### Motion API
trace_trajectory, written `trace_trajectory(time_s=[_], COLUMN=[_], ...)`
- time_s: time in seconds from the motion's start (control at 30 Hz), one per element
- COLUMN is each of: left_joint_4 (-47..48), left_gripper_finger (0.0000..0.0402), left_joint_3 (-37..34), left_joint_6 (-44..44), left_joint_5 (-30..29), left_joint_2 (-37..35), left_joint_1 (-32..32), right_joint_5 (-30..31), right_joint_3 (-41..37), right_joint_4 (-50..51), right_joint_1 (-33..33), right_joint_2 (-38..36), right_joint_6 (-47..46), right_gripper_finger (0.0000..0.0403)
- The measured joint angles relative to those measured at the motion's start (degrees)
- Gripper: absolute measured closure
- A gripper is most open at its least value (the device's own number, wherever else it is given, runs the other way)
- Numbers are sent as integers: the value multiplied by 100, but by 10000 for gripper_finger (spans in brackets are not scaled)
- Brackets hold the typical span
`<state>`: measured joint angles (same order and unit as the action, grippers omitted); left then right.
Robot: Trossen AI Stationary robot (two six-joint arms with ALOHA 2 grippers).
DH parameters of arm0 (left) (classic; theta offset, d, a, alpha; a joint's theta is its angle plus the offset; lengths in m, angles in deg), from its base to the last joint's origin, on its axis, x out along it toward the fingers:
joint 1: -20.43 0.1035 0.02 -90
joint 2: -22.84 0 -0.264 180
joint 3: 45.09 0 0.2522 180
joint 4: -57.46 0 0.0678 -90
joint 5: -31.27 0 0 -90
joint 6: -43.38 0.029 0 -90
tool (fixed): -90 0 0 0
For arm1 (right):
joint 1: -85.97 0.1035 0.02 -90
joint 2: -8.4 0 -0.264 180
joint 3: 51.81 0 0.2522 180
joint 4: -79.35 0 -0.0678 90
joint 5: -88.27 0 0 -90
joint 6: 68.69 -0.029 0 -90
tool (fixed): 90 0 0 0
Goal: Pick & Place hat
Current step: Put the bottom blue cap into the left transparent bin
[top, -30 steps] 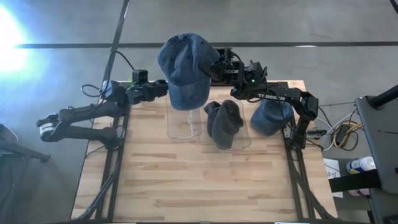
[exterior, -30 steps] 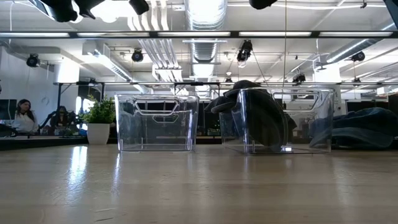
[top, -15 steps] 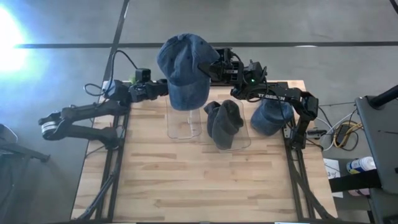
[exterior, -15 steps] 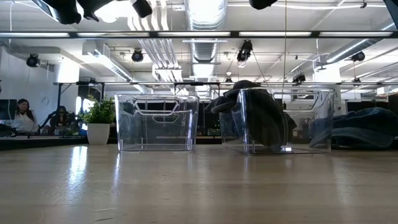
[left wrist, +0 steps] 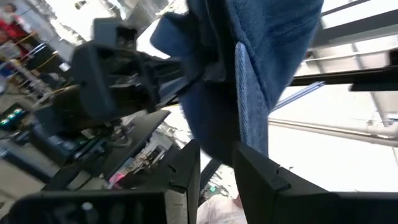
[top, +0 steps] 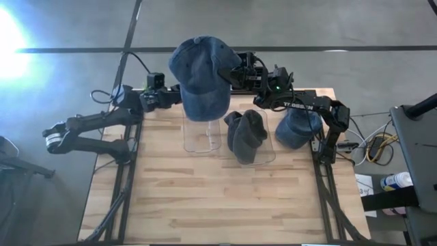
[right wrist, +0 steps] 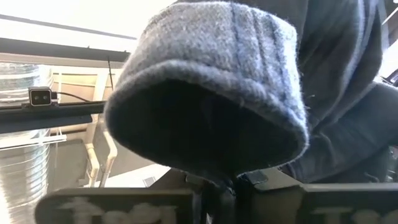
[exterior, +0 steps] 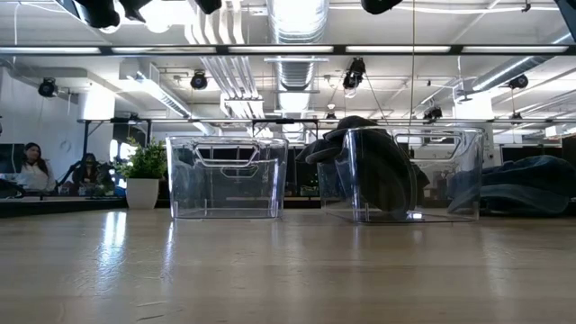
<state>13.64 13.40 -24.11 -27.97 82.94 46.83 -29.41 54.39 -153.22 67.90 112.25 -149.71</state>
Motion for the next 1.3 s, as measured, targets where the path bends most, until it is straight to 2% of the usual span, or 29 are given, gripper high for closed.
trace_trajectory(time_s=[0.4,1.3], left_joint_4=[324,230], left_gripper_finger=[312,312], left_joint_3=[-11,142], left_joint_6=[178,26], left_joint_5=[110,114], left_joint_2=[4,222], left_joint_1=[173,270], right_joint_5=[18,18], right_joint_3=[0,0], right_joint_4=[-20,33], right_joint_1=[-41,-74], right_joint_2=[-38,-94], right_joint_6=[-2,24], right_gripper_finger=[376,376])
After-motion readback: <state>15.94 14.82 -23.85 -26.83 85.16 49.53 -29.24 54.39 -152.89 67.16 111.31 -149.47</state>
